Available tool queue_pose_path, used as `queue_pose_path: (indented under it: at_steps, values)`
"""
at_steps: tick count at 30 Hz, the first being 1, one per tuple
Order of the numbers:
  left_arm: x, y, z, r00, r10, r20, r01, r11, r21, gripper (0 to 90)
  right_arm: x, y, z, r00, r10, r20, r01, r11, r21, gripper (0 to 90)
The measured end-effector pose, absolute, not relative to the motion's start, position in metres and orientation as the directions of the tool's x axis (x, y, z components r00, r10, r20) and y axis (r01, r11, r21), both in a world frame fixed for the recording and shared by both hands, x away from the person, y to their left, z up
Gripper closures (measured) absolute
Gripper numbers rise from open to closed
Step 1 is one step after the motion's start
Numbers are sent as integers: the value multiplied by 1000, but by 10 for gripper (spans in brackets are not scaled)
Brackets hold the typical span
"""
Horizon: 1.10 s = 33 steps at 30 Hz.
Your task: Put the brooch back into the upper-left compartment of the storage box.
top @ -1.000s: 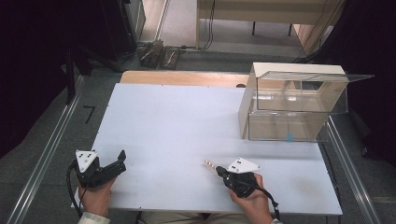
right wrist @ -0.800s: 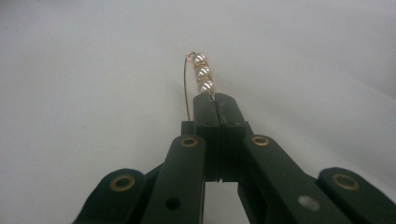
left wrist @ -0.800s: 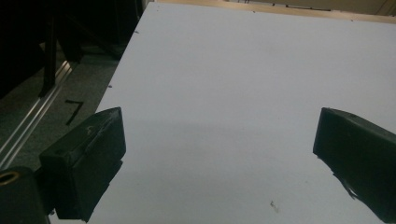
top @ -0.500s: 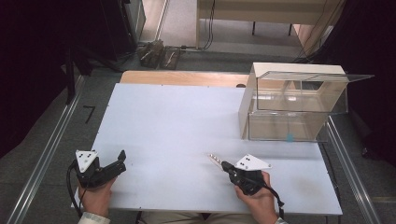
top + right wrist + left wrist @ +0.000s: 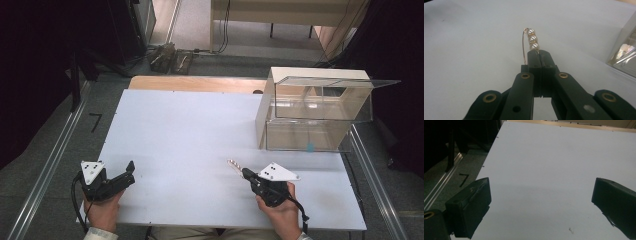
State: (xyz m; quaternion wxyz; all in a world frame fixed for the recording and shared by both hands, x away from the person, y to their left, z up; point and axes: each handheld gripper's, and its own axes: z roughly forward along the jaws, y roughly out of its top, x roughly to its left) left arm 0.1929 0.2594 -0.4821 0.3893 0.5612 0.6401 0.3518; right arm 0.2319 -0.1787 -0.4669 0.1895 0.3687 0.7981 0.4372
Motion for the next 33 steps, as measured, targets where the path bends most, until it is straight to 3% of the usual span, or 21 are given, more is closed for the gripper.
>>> queue_pose_path:
  at_steps: [33]
  values:
    - [194,258,-483,-70,992,-101,447,122,886,17,242,-206,-432,-584,811,22,354,231,906,875]
